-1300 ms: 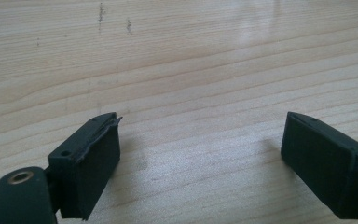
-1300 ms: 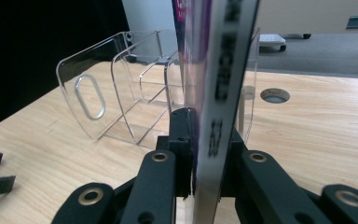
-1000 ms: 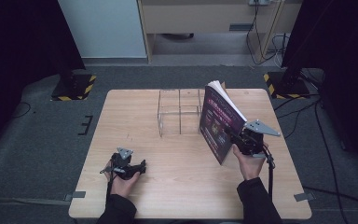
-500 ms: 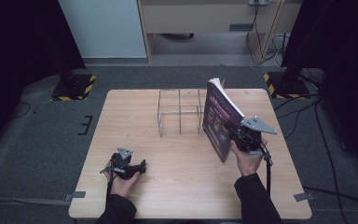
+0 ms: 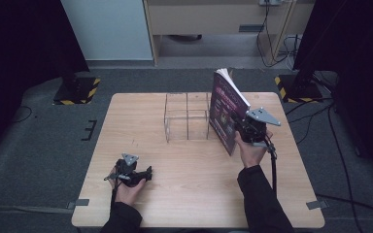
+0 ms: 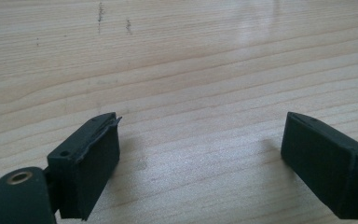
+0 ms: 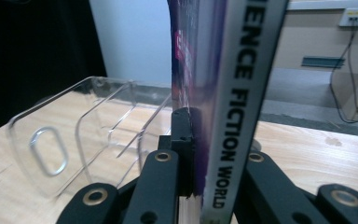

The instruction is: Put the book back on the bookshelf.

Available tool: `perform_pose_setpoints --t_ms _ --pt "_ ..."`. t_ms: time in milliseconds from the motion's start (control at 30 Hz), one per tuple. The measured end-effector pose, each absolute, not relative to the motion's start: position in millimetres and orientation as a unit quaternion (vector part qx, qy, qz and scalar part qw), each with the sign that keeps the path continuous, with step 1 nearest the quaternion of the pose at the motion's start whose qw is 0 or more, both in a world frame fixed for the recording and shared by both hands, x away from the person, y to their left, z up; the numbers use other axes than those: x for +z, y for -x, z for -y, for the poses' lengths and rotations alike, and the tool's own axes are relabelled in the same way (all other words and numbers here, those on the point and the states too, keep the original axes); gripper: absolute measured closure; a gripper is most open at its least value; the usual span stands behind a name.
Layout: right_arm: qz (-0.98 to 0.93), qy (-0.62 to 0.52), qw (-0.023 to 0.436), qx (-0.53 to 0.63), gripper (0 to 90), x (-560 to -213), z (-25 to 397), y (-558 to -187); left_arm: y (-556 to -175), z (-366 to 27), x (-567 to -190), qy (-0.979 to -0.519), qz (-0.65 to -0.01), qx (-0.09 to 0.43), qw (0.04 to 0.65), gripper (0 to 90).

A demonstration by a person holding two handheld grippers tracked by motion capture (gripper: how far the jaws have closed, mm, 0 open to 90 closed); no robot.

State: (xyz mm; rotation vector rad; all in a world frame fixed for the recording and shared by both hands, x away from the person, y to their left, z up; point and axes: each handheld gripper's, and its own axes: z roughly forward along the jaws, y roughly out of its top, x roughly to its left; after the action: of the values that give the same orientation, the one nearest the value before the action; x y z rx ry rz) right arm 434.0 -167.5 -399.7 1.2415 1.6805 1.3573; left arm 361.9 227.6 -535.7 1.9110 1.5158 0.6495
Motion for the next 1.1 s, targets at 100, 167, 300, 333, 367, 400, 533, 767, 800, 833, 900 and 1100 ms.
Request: perform_pose_setpoints --t_ms 100,167,300,333,367,400,533,767,800,833,900,1100 --pt "-0.630 -0.482 0.323 0.516 82.8 -404 169 -442 -362 -228 -536 -0.721 -0.572 0.245 0.304 10.8" --pt "-0.625 -0.487 0.317 0.521 82.8 -408 171 -446 -362 -228 -536 -0.721 -0.572 0.245 0.304 10.8" --pt "-0.624 -0.495 0.315 0.517 82.7 -416 170 -447 -362 -228 -536 -0.721 -0.572 0.245 0.304 10.8" --pt "-0.623 -0.494 0.318 0.516 82.7 -418 169 -447 -362 -228 -536 -0.721 -0.572 0.245 0.304 10.8" --pt "-0.621 -0.495 0.320 0.517 82.7 -419 169 -446 -362 -228 -536 -0.721 -0.572 0.245 0.304 10.8" --pt "-0.619 -0.496 0.322 0.517 82.7 -419 168 -446 -362 -228 -536 -0.721 -0.572 0.245 0.304 10.8" --pt "-0.618 -0.492 0.330 0.516 82.8 -420 165 -447 -362 -228 -536 -0.721 -0.572 0.245 0.304 10.7" --pt "-0.605 -0.491 0.341 0.526 82.8 -421 163 -454 -362 -228 -536 -0.721 -0.572 0.245 0.304 10.7" --pt "-0.602 -0.492 0.343 0.528 82.7 -421 162 -456 -362 -228 -536 -0.721 -0.572 0.245 0.304 10.7" --pt "-0.598 -0.493 0.345 0.530 82.8 -421 162 -457 -362 -228 -536 -0.721 -0.572 0.245 0.304 10.7" --pt "-0.593 -0.494 0.347 0.532 82.8 -423 162 -459 -362 -228 -536 -0.721 -0.572 0.245 0.304 10.7" --pt "-0.588 -0.505 0.348 0.528 82.7 -428 161 -461 -362 -228 -536 -0.721 -0.572 0.245 0.304 10.7"
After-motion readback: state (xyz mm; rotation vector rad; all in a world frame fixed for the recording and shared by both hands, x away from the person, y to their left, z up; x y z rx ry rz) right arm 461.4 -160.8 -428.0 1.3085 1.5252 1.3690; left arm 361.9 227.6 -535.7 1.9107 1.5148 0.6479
